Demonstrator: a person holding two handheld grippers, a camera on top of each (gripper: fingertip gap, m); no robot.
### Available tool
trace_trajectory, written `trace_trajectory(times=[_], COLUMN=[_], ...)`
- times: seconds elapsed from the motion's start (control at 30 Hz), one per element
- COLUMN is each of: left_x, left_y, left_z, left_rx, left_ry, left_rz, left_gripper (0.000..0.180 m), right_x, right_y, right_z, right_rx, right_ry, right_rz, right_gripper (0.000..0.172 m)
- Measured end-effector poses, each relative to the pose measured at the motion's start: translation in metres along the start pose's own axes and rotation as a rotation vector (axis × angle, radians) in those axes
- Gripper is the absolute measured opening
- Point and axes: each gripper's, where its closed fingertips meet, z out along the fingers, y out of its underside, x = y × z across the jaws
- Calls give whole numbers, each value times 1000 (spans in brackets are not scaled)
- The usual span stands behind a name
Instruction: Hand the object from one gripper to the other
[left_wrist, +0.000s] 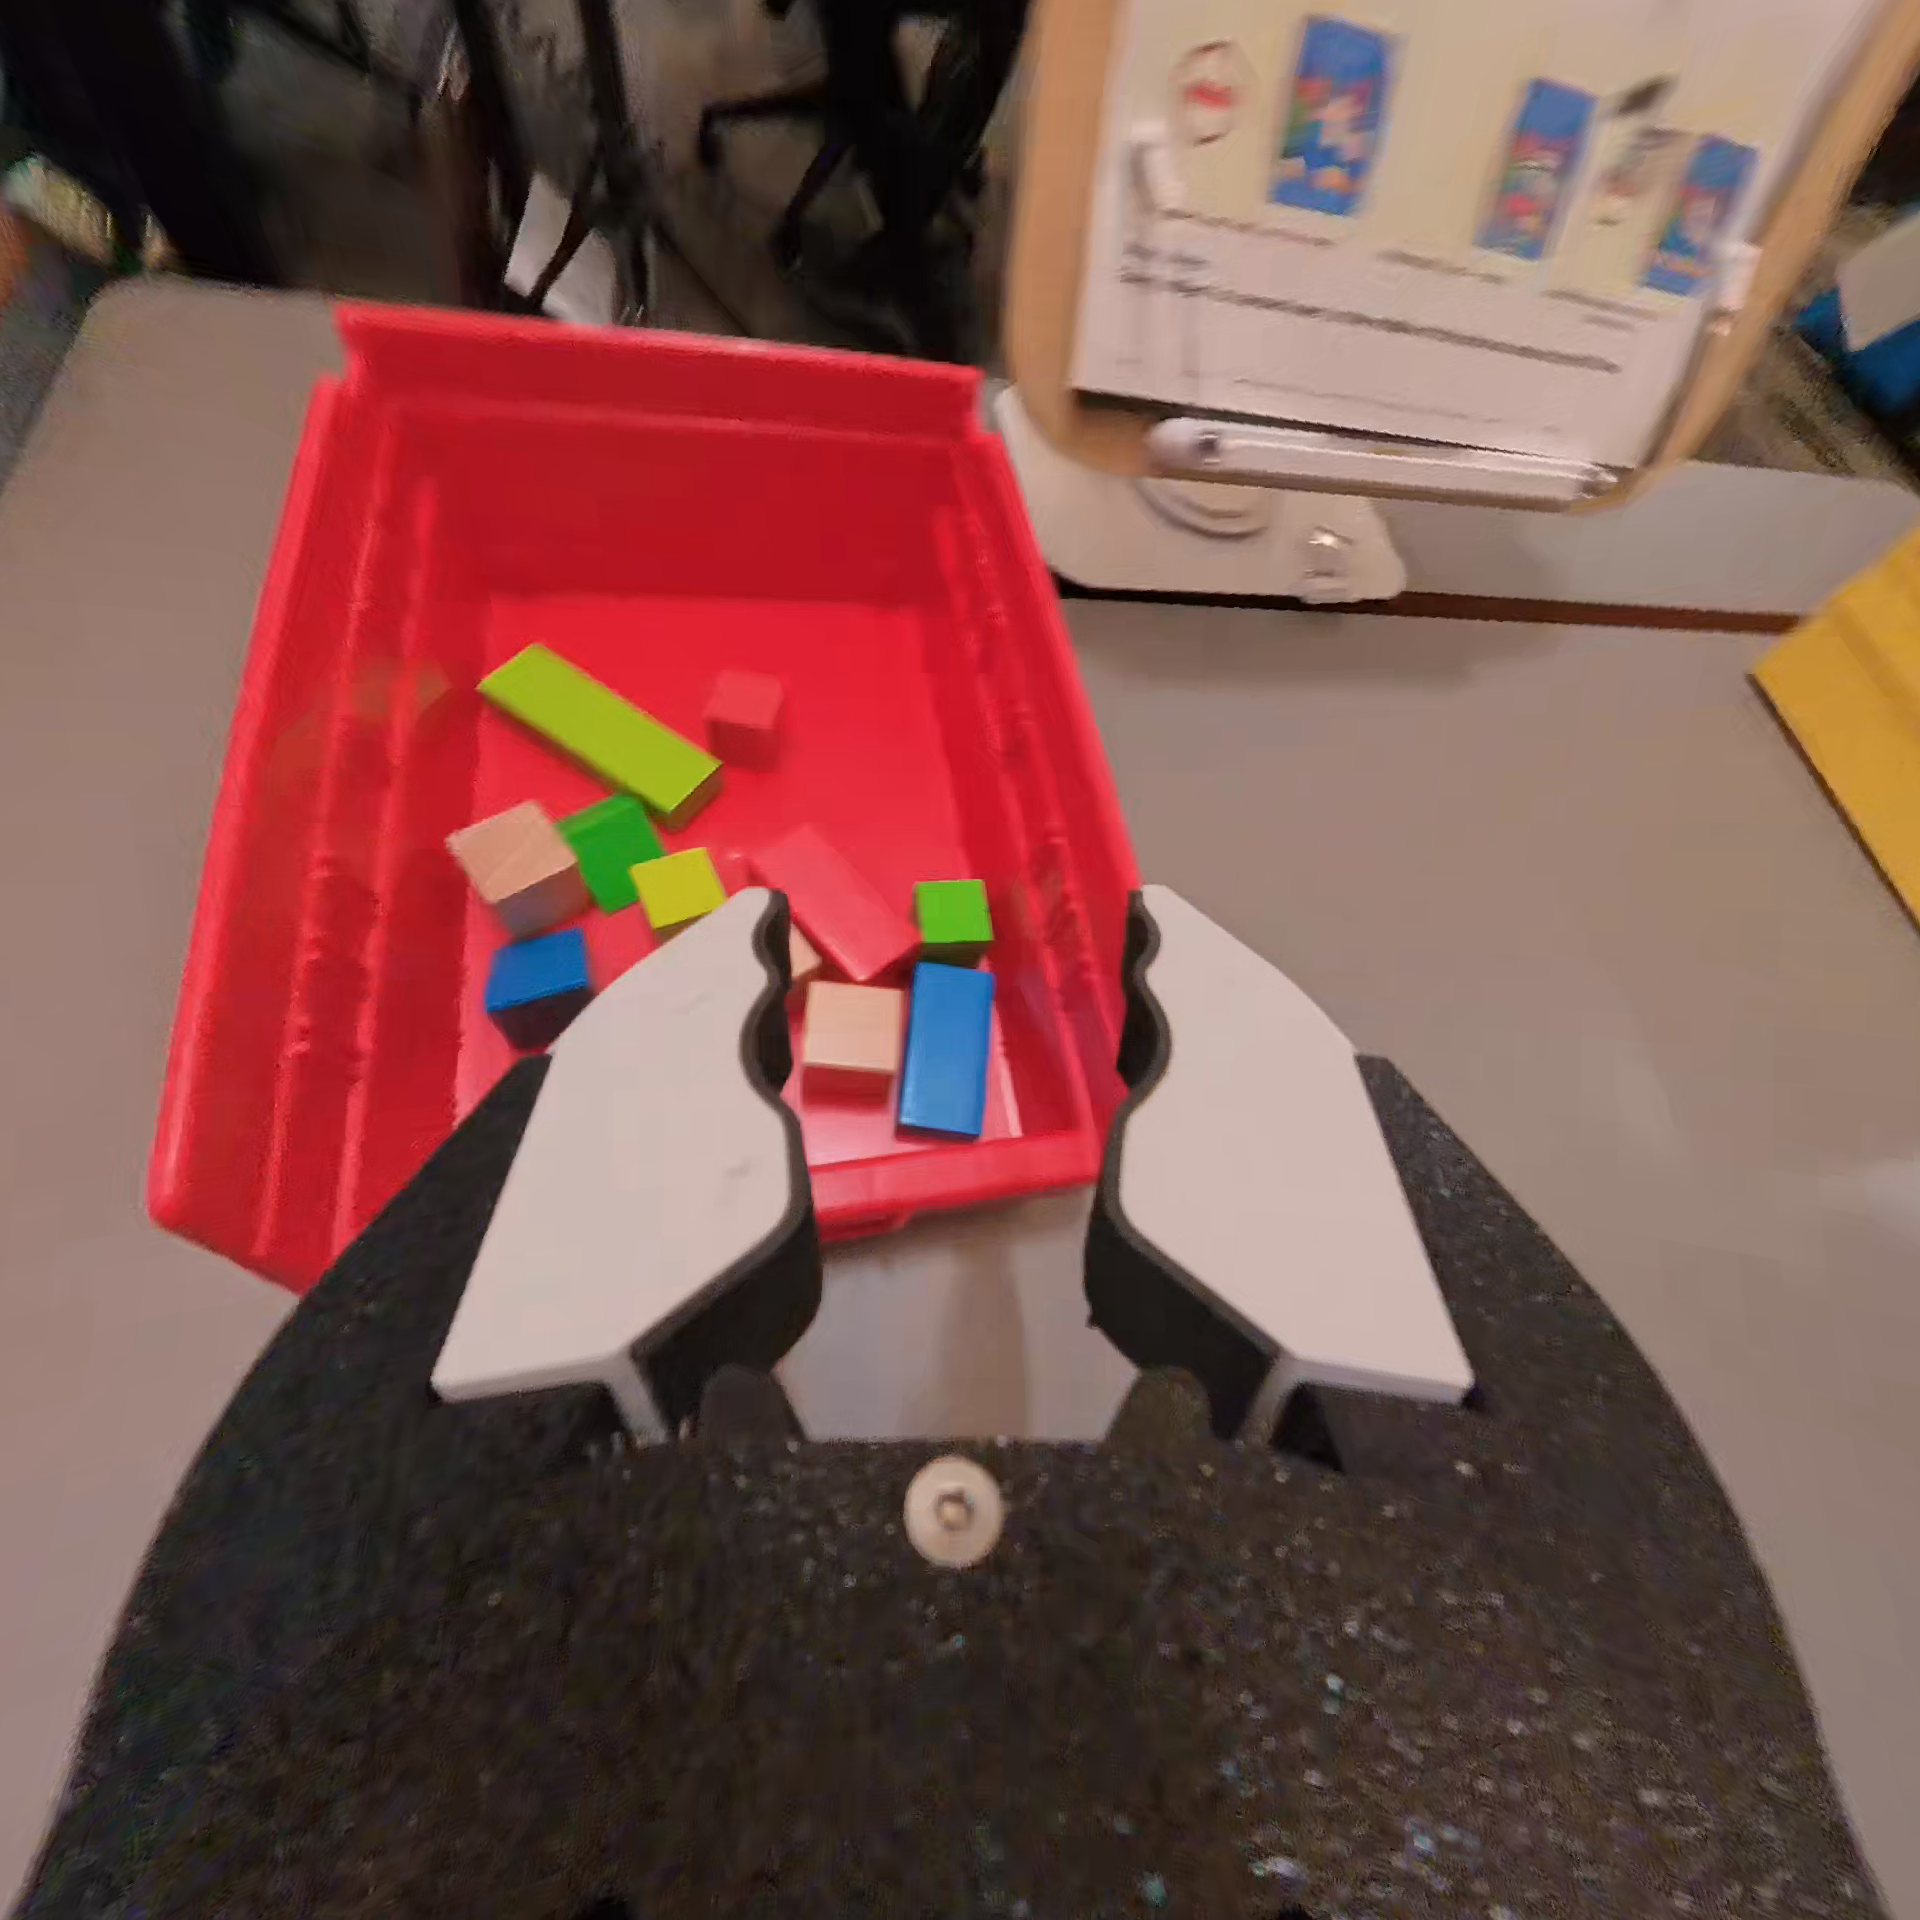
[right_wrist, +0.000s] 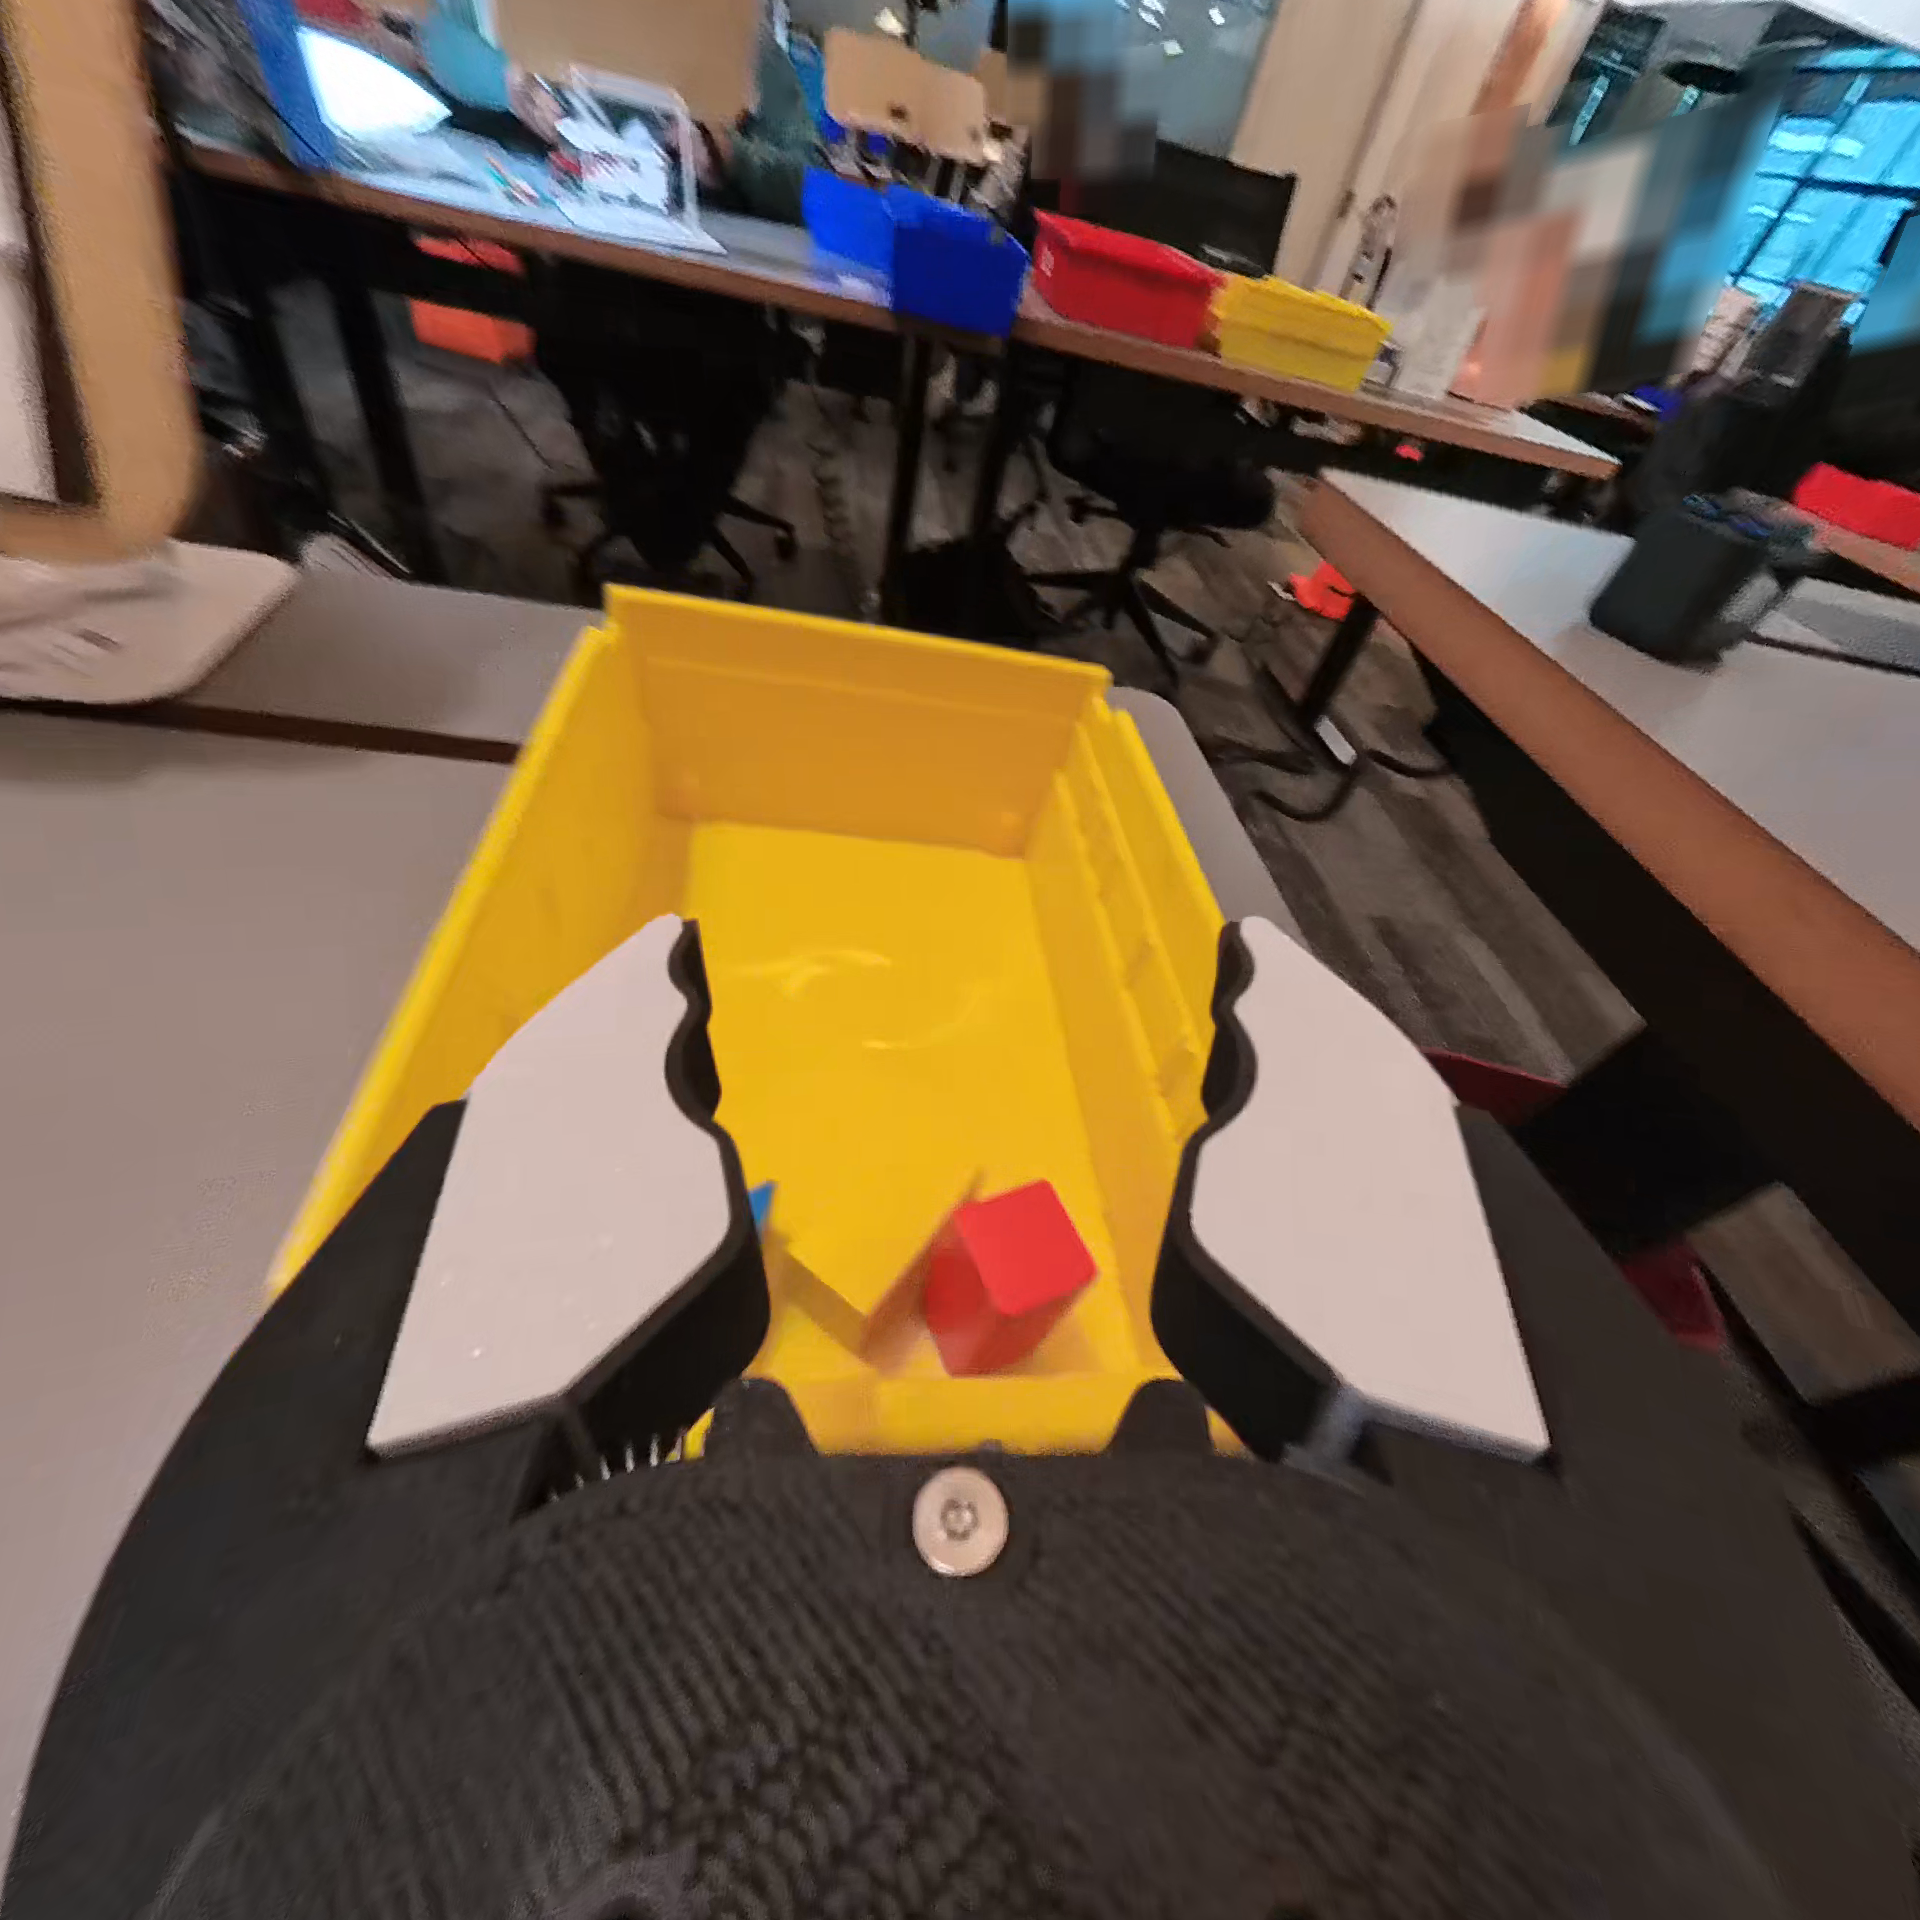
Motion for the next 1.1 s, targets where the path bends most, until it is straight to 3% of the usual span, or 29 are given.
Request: trace_trajectory(times=[0.03,0.23,0.4,0.47,0.6,0.77,1.1], left_x=[-13,-43,-73,-87,-115,-112,-126], left_y=[0,3,0,5,15,22,45], left_z=[6,65,116,130,143,157,167], left_rx=[-27,-270,-393,-464,-547,-607,-683], left_ry=[-23,-72,-195,-237,-349,-361,-533], left_rz=[-47,-168,-293,-370,-525,-618,-632], left_gripper=[59,55,74,72,62,59,45], right_x=[-10,-59,-80,-86,-91,-93,-100], right_y=[-7,-16,-14,-11,-7,3,23], right_z=[-1,4,6,7,10,16,26], right_rx=[23,24,15,1,-12,-39,-97], right_ry=[-27,-147,-204,-234,-259,-290,-344], right_rz=[2,-64,-82,-81,-83,-55,-4], right_gripper=[93,91,90,89,88,87,87])
